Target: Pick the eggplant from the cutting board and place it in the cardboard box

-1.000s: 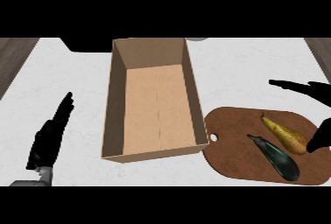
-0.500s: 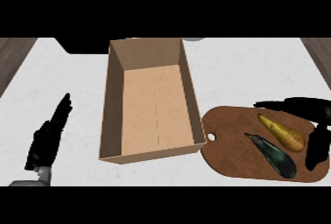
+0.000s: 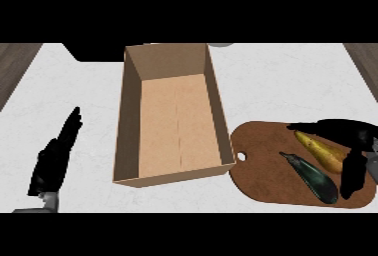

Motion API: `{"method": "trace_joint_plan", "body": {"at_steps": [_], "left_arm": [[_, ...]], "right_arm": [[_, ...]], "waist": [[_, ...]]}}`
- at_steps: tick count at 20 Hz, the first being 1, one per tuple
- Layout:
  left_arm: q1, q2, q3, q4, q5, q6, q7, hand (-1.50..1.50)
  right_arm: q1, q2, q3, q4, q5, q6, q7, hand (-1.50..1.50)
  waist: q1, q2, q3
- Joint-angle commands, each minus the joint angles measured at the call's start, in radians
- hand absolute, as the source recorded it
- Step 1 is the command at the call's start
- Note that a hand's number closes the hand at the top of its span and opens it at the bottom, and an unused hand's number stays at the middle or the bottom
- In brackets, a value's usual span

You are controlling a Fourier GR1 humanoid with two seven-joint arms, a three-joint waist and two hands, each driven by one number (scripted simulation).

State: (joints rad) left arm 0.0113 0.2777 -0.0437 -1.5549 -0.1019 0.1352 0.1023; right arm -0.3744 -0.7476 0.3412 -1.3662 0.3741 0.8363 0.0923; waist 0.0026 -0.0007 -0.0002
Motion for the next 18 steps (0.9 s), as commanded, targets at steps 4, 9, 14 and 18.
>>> {"method": "trace_joint_plan", "body": {"at_steps": [4, 9, 14, 18], "left_arm": [[0.0, -0.036, 0.029, 0.049, -0.027, -0.02, -0.052, 0.0], [0.001, -0.023, 0.066, -0.009, -0.021, -0.059, 0.003, 0.0], [-0.039, -0.05, 0.065, -0.003, -0.038, -0.058, 0.04, 0.0], [0.008, -0.078, 0.053, -0.006, -0.074, -0.055, -0.012, 0.0]], "right_arm": [[0.058, 0.012, -0.062, -0.011, 0.132, 0.033, -0.085, -1.5], [0.063, 0.101, -0.087, 0.021, 0.22, 0.001, -0.096, -1.5], [0.174, 0.061, -0.13, -0.098, 0.226, 0.052, -0.105, -1.5], [0.084, 0.159, -0.138, 0.015, 0.305, 0.046, -0.096, -1.5]], "waist": [[-0.002, 0.0, 0.0], [0.001, 0.0, 0.0], [-0.007, 0.0, 0.0], [0.001, 0.001, 0.0]]}}
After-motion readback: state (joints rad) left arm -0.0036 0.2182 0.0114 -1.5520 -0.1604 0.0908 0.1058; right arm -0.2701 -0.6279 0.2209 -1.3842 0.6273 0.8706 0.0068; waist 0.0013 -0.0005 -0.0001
